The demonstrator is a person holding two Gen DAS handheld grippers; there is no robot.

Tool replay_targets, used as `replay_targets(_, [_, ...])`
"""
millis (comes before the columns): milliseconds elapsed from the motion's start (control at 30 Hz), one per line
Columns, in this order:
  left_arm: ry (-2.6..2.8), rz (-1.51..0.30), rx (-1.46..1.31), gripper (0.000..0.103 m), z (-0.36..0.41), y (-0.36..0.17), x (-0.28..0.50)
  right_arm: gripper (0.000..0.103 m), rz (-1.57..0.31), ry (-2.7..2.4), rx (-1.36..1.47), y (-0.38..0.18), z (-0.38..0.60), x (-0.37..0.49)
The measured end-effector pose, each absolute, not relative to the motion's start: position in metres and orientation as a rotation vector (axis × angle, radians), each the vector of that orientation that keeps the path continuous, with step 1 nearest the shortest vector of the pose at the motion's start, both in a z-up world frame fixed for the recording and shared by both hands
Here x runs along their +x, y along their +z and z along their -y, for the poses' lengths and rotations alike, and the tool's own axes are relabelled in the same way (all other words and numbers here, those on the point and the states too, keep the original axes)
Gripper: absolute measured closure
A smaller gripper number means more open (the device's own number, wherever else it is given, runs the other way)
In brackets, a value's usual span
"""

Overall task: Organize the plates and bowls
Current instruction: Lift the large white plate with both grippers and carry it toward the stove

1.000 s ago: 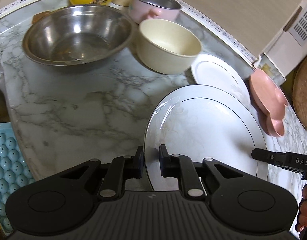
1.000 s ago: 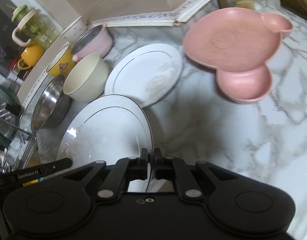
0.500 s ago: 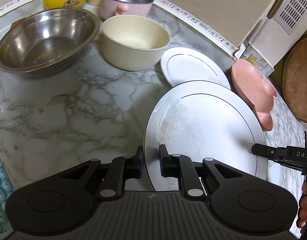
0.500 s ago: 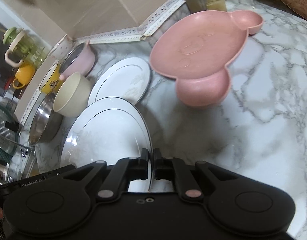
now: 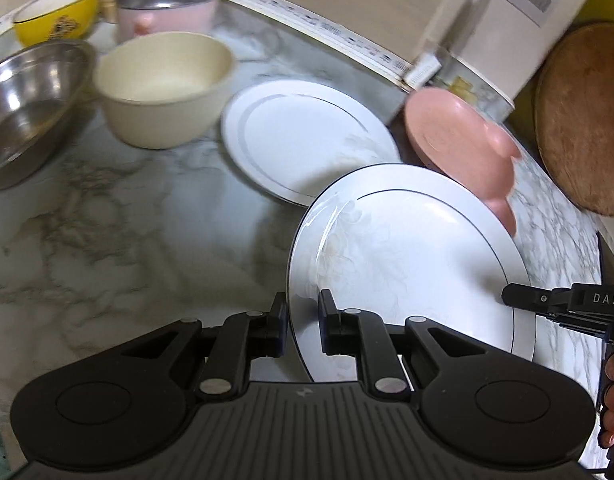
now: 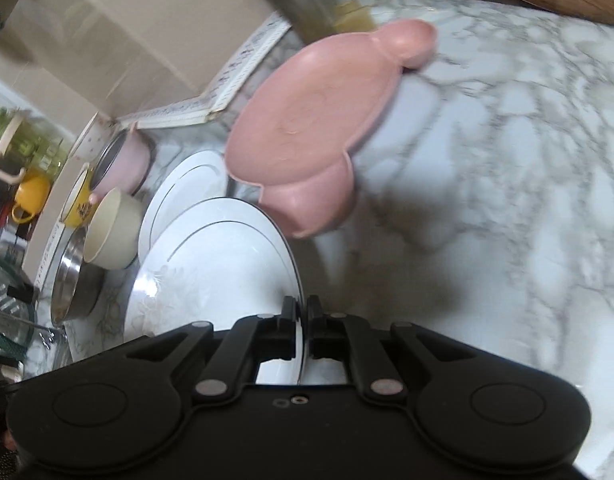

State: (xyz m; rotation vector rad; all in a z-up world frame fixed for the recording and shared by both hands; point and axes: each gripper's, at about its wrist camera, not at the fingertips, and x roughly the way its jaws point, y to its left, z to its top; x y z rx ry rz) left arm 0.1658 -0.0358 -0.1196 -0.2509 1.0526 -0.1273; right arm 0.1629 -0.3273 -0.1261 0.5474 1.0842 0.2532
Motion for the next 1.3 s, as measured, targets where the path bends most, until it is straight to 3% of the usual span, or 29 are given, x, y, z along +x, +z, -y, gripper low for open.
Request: replay_targets(1300, [-0.491,-1.118,-0.025,0.090,0.214,-0.125,0.164,0.096,-1.032,-0.068,0.657,-0.126,0.492,0.053])
